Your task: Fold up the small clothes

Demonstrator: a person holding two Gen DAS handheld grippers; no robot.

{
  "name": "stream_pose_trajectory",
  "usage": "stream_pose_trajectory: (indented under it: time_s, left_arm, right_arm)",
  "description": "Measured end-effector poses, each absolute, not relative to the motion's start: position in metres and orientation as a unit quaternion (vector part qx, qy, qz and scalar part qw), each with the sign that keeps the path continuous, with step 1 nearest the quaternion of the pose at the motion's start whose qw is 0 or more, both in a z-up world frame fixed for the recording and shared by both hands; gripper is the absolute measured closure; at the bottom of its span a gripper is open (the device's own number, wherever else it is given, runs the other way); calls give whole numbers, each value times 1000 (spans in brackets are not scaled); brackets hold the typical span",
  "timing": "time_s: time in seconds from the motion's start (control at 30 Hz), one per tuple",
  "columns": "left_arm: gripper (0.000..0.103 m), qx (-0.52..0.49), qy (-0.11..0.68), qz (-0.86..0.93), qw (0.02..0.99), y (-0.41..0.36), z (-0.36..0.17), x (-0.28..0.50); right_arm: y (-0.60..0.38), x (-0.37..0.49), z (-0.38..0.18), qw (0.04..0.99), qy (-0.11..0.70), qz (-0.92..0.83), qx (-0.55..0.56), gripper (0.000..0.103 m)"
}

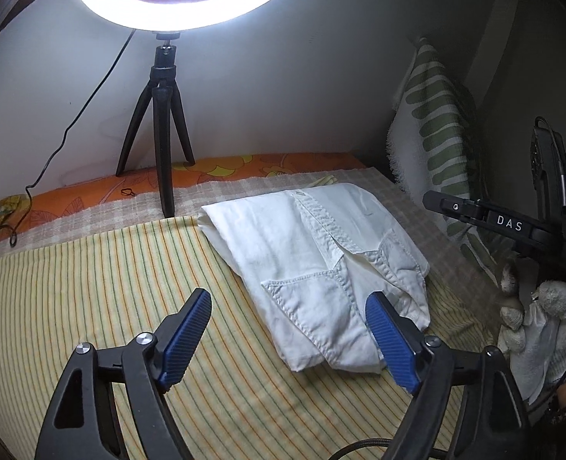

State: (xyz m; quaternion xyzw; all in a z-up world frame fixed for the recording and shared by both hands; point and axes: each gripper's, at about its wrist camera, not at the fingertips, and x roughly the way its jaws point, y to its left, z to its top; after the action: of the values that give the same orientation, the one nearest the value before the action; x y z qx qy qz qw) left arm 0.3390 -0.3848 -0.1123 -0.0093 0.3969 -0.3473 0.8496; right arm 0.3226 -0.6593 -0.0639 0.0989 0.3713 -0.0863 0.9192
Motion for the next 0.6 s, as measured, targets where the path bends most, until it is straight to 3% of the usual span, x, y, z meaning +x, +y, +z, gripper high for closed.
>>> stream_pose_trajectory:
  time_s: [0.6]
  left_arm:
    - [12,3,360,-353,864,-324,-70,253]
  right_arm:
    - [-590,233,-24,935,334,-74,98,22]
